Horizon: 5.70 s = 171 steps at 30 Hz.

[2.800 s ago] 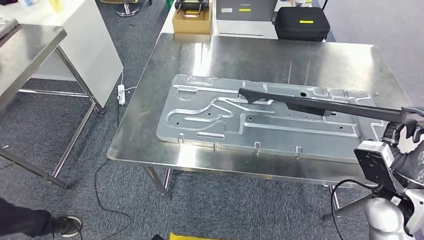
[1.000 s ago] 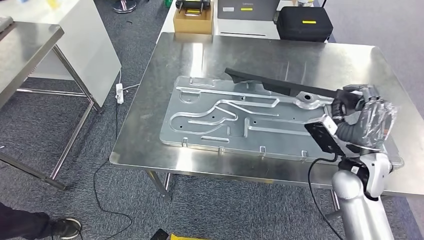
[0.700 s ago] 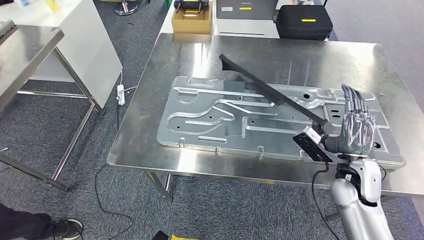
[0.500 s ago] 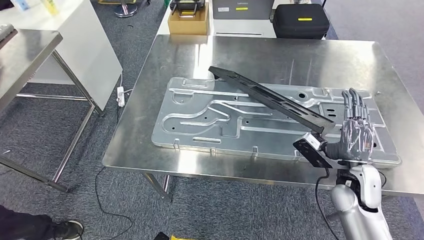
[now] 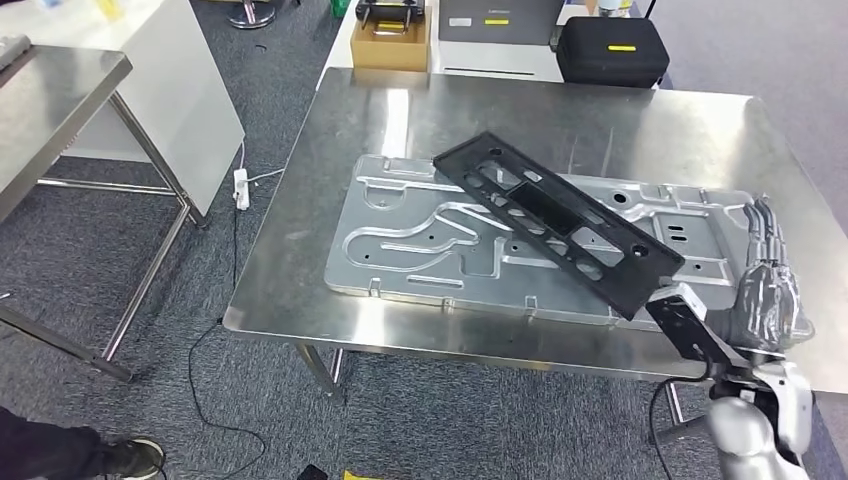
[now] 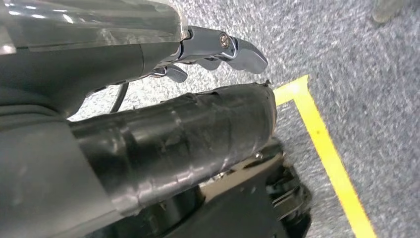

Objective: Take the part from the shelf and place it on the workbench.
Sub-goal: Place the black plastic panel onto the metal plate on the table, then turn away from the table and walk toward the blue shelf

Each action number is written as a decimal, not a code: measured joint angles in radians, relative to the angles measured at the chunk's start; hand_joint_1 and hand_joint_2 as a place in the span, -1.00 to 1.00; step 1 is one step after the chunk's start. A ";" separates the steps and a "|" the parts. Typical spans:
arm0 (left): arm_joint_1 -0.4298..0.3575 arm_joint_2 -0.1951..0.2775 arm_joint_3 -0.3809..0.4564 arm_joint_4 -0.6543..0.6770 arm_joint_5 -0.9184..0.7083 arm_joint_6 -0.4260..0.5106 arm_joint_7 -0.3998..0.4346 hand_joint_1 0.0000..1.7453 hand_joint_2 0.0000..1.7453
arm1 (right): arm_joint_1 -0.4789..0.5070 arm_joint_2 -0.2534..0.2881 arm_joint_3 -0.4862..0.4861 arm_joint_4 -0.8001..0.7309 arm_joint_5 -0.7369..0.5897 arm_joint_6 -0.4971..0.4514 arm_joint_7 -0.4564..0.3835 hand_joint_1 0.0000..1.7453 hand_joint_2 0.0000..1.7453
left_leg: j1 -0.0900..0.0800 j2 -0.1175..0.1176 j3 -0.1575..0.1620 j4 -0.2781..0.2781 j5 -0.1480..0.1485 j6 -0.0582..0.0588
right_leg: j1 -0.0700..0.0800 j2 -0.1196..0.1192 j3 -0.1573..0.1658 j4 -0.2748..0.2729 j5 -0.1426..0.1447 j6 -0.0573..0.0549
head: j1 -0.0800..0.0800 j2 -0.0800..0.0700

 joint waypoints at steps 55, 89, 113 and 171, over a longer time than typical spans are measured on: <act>0.015 -0.005 0.018 0.000 -0.012 0.105 0.040 -1.00 -1.00 | 0.400 0.389 -0.124 -0.370 -0.212 -0.375 -0.373 -1.00 1.00 | -0.004 -0.001 0.124 -0.016 -0.103 -0.041 | 0.001 -0.009 0.023 -0.169 0.165 -0.023 | -0.006 0.000; 0.024 -0.003 0.025 0.000 -0.003 0.112 0.039 -1.00 -1.00 | 0.474 0.557 -0.240 -0.373 -0.282 -0.340 -0.429 -1.00 1.00 | 0.004 0.011 0.117 -0.028 -0.076 -0.024 | -0.002 -0.011 0.023 -0.163 0.143 -0.001 | -0.004 0.000; 0.028 -0.006 0.037 0.000 -0.008 0.109 0.049 -1.00 -1.00 | 0.455 0.572 -0.320 -0.295 -0.223 -0.318 -0.363 -1.00 1.00 | 0.007 0.010 0.043 0.145 -0.076 -0.064 | 0.012 -0.016 0.063 -0.199 0.129 -0.048 | -0.008 0.000; 0.021 -0.009 0.042 0.000 -0.030 0.114 0.049 -1.00 -1.00 | 0.104 0.463 -0.887 1.348 0.144 -0.258 0.063 -1.00 -1.00 | 0.008 0.015 -0.100 0.296 -0.181 -0.062 | 0.011 -0.007 0.119 -0.188 0.058 -0.060 | -0.007 0.000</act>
